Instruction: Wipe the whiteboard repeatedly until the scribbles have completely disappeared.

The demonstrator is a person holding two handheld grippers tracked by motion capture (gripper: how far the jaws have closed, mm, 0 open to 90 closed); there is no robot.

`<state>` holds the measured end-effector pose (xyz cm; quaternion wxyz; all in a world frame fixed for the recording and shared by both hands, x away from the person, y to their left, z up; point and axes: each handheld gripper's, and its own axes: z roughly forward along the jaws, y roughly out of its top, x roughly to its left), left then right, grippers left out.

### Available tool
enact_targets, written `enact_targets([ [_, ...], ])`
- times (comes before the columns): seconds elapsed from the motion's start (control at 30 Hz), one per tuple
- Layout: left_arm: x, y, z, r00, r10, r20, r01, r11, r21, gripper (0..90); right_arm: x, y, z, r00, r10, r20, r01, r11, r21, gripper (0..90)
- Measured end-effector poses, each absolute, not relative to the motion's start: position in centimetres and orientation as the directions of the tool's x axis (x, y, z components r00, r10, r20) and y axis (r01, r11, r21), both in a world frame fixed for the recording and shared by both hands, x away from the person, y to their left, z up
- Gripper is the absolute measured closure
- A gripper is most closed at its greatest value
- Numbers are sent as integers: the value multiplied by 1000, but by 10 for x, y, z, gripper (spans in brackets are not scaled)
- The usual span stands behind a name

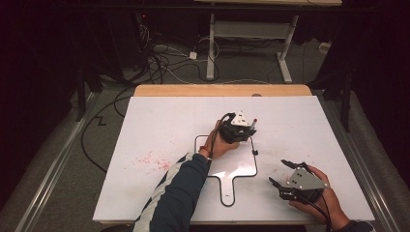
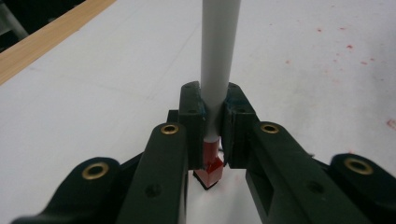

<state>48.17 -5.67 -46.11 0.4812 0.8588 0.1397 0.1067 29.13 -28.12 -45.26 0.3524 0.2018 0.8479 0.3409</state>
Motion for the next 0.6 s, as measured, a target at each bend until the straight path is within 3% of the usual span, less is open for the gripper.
enact_targets([
  [0.17, 483, -58, -461, 939, 339, 51, 133, -498, 857, 786, 291, -282, -453, -670, 584, -458, 106, 686, 720, 319],
  [0.27, 490, -49, -461, 921, 386, 57, 154, -493, 856, 786, 291, -282, -454, -670, 584, -458, 108, 687, 718, 319],
  [0.6, 482, -15, -463, 913, 407, 22, 191, -475, 859, 786, 290, -283, -453, -665, 588, -461, 107, 685, 721, 319],
])
